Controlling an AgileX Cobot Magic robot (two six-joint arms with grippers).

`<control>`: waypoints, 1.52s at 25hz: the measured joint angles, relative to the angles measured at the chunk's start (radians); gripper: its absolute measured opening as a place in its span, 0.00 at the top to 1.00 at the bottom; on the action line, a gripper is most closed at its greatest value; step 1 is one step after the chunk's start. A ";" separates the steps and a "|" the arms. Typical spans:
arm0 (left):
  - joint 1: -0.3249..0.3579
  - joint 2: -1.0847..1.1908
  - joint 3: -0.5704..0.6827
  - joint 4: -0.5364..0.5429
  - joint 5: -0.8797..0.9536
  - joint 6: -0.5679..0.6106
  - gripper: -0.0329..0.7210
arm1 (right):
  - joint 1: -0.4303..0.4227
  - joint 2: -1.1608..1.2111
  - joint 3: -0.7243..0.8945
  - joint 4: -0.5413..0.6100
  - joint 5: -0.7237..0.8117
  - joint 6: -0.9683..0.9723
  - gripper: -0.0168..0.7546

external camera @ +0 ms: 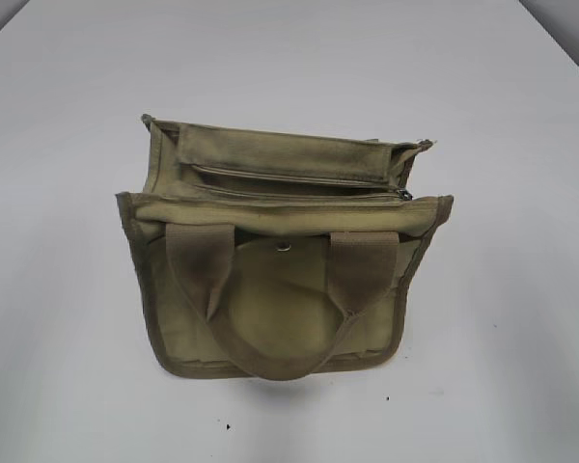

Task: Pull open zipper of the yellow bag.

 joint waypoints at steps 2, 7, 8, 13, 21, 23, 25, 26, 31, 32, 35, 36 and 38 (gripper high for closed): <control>0.000 -0.119 0.085 0.065 0.013 -0.028 0.49 | 0.000 -0.088 0.065 0.000 0.001 0.001 0.35; 0.000 -0.369 0.260 0.144 0.032 -0.049 0.49 | 0.000 -0.336 0.201 -0.001 0.007 0.001 0.35; 0.000 -0.424 0.285 0.153 0.042 -0.050 0.49 | 0.000 -0.380 0.220 -0.001 0.007 0.001 0.35; 0.000 -0.651 0.359 0.165 0.071 -0.051 0.49 | 0.000 -0.573 0.296 -0.002 0.004 0.000 0.35; 0.000 -0.811 0.374 0.167 0.031 -0.051 0.49 | 0.000 -0.687 0.340 -0.002 -0.110 -0.016 0.35; 0.000 -0.814 0.389 0.168 0.003 -0.051 0.49 | 0.000 -0.687 0.349 -0.002 -0.112 -0.021 0.35; 0.000 -0.814 0.407 0.168 -0.019 -0.051 0.49 | 0.000 -0.687 0.349 -0.002 -0.114 -0.025 0.35; 0.000 -0.814 0.410 0.168 -0.024 -0.051 0.49 | 0.000 -0.687 0.349 -0.002 -0.114 -0.025 0.35; 0.000 -0.815 0.412 0.168 -0.030 -0.051 0.49 | 0.000 -0.687 0.349 -0.001 -0.114 -0.025 0.35; 0.000 -0.815 0.412 0.168 -0.030 -0.051 0.49 | 0.000 -0.687 0.349 -0.001 -0.115 -0.025 0.35; 0.000 -0.815 0.412 0.168 -0.030 -0.051 0.49 | 0.000 -0.687 0.349 -0.001 -0.116 -0.025 0.35; 0.000 -0.815 0.412 0.168 -0.030 -0.051 0.49 | 0.000 -0.687 0.349 -0.001 -0.116 -0.025 0.35; 0.000 -0.815 0.412 0.168 -0.030 -0.051 0.49 | 0.000 -0.687 0.349 -0.001 -0.116 -0.025 0.35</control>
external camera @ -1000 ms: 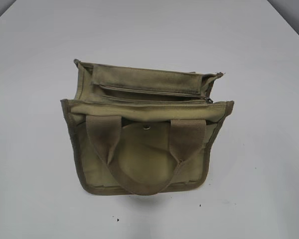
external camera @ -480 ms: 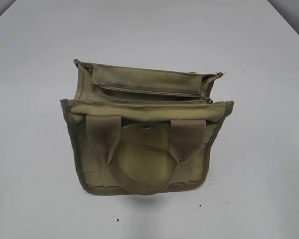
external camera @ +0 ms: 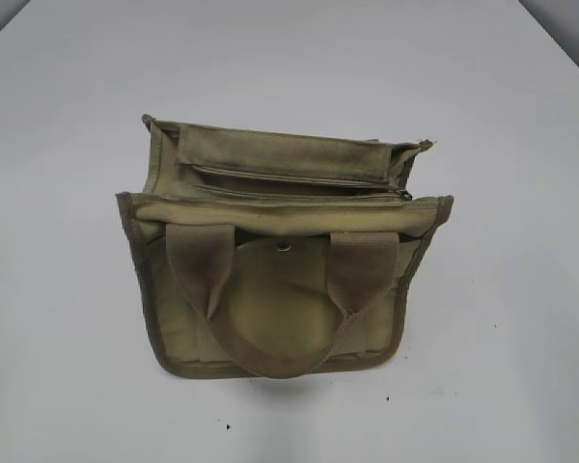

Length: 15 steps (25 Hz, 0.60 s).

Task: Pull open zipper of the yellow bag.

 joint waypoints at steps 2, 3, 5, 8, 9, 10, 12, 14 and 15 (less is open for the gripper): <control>0.000 0.000 0.000 0.000 -0.001 0.000 0.49 | 0.000 0.000 0.000 0.000 0.000 0.000 0.35; 0.000 0.000 0.000 0.000 -0.001 0.000 0.49 | 0.000 0.000 0.001 0.000 -0.001 -0.001 0.35; 0.001 0.000 0.000 0.000 -0.002 0.000 0.49 | -0.002 0.000 0.001 0.001 -0.001 -0.001 0.35; 0.062 -0.001 0.000 0.000 -0.002 0.000 0.49 | -0.061 -0.001 0.001 0.008 -0.001 -0.001 0.35; 0.097 -0.001 0.000 0.000 -0.002 0.000 0.49 | -0.099 -0.008 0.001 0.008 -0.001 -0.001 0.35; 0.144 -0.001 0.000 0.000 -0.002 0.000 0.49 | -0.134 -0.021 0.001 0.008 -0.001 -0.001 0.35; 0.228 -0.004 0.000 0.001 -0.003 0.000 0.49 | -0.217 -0.065 0.001 0.008 -0.002 -0.001 0.35; 0.290 -0.020 0.000 0.001 -0.004 0.000 0.49 | -0.278 -0.124 0.001 0.008 -0.002 -0.001 0.35; 0.306 -0.028 0.000 0.001 -0.005 0.000 0.49 | -0.300 -0.156 0.001 0.008 -0.002 -0.001 0.35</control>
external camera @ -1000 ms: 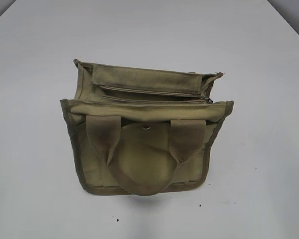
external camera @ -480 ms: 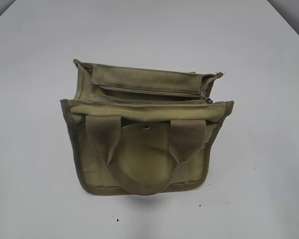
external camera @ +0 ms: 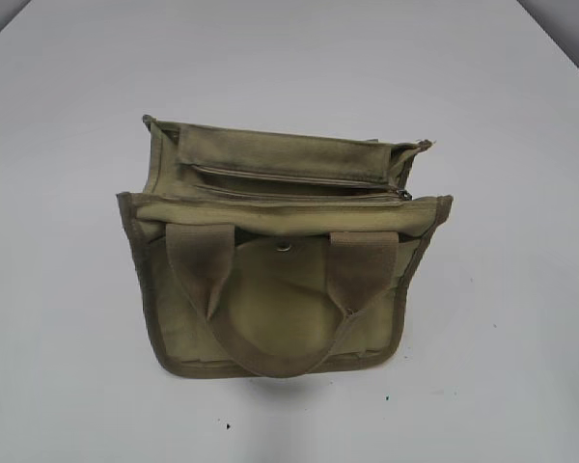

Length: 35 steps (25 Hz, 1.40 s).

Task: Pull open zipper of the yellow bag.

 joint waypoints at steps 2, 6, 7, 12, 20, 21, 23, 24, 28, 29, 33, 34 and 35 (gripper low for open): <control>0.010 -0.029 0.000 0.000 0.000 0.000 0.49 | -0.018 -0.057 0.000 0.001 0.000 -0.001 0.35; 0.012 -0.034 0.000 0.000 0.000 0.000 0.49 | -0.020 -0.133 0.000 0.002 0.000 -0.001 0.35; 0.012 -0.034 0.000 0.000 -0.001 0.000 0.49 | -0.020 -0.141 0.000 0.003 0.000 -0.001 0.35; 0.012 -0.034 0.000 0.000 0.000 0.000 0.49 | -0.021 -0.142 0.000 0.003 0.000 0.000 0.35; 0.012 -0.034 0.000 0.000 0.000 0.000 0.52 | -0.021 -0.142 0.000 0.036 -0.001 0.000 0.35; 0.012 -0.034 0.000 0.000 0.000 0.000 0.52 | -0.021 -0.142 0.000 0.039 -0.001 0.000 0.35; 0.012 -0.034 0.000 0.000 0.000 0.000 0.54 | -0.021 -0.142 0.000 0.041 -0.001 0.000 0.35; 0.012 -0.034 0.000 0.000 0.000 0.000 0.55 | -0.021 -0.142 0.000 0.043 -0.001 0.000 0.35; 0.012 -0.034 0.000 0.000 0.000 0.000 0.57 | -0.021 -0.142 0.000 0.044 -0.001 0.000 0.35; 0.012 -0.034 0.000 0.000 0.000 0.000 0.57 | -0.021 -0.142 0.000 0.044 -0.001 0.000 0.35; 0.012 -0.034 0.000 0.000 0.000 0.000 0.58 | -0.021 -0.142 0.000 0.044 -0.001 -0.001 0.35; 0.012 -0.034 0.000 0.000 0.000 0.000 0.59 | -0.021 -0.142 0.000 0.044 -0.001 -0.001 0.35; 0.012 -0.034 0.000 0.000 0.000 0.000 0.60 | -0.021 -0.142 0.000 0.045 -0.001 -0.001 0.35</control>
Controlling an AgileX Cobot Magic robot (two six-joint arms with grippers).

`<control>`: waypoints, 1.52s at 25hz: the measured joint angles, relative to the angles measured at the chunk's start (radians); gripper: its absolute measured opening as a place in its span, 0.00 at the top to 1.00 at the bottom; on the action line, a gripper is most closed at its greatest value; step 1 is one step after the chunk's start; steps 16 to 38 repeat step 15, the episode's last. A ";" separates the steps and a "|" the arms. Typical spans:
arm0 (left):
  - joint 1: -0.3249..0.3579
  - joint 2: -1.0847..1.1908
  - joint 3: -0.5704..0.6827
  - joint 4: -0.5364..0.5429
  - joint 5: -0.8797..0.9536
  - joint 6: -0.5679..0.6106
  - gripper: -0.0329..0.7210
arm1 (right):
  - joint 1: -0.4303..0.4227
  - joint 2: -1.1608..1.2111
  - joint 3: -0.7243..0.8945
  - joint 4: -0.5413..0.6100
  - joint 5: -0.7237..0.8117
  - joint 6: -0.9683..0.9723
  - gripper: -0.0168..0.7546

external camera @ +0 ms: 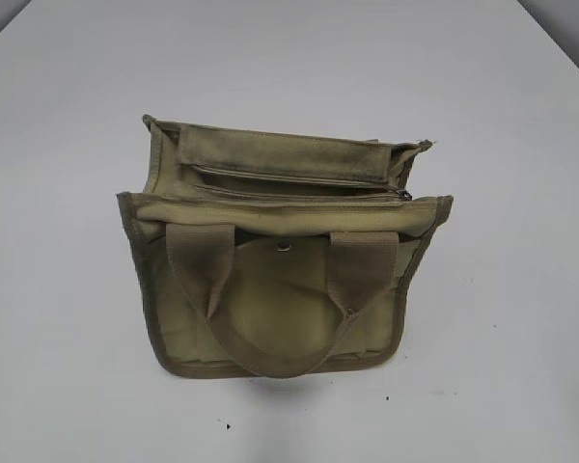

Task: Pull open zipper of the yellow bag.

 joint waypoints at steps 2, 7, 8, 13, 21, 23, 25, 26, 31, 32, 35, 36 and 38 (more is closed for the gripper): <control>0.000 0.000 0.000 0.000 0.000 0.000 0.61 | 0.000 0.000 0.000 0.000 0.000 0.000 0.35; 0.000 0.000 0.000 0.000 0.000 0.000 0.61 | 0.000 0.000 0.000 0.000 0.000 0.001 0.35; 0.000 0.000 0.000 0.000 0.000 0.000 0.61 | 0.000 0.000 0.000 0.000 0.000 0.001 0.35; 0.000 0.000 0.000 0.000 0.000 0.000 0.61 | 0.000 0.000 0.000 0.000 -0.001 0.000 0.35; 0.000 0.000 0.000 0.000 0.000 0.000 0.62 | 0.000 0.000 0.000 0.000 -0.001 0.000 0.35; 0.000 0.000 0.000 0.000 0.000 0.000 0.62 | 0.000 0.000 0.000 0.000 -0.001 0.000 0.35; 0.000 0.000 0.000 0.000 0.000 0.000 0.62 | 0.000 0.000 0.000 0.000 -0.001 0.000 0.35; 0.000 0.000 0.000 0.000 0.000 0.000 0.62 | 0.000 0.000 0.000 0.000 -0.001 0.000 0.35; 0.000 0.000 0.000 0.000 0.000 0.000 0.62 | 0.000 0.000 0.000 0.000 -0.001 0.000 0.35; 0.000 0.000 0.000 0.000 0.000 0.000 0.62 | 0.000 0.000 0.000 0.000 -0.001 0.000 0.35; 0.000 0.000 0.000 0.000 0.000 0.000 0.62 | 0.000 0.000 0.000 0.000 -0.001 0.000 0.35; 0.000 0.000 0.000 0.000 0.000 0.000 0.62 | 0.000 0.000 0.000 0.000 -0.001 0.000 0.35; 0.000 0.000 0.000 0.000 0.000 0.000 0.62 | 0.000 0.000 0.000 0.000 -0.001 0.000 0.35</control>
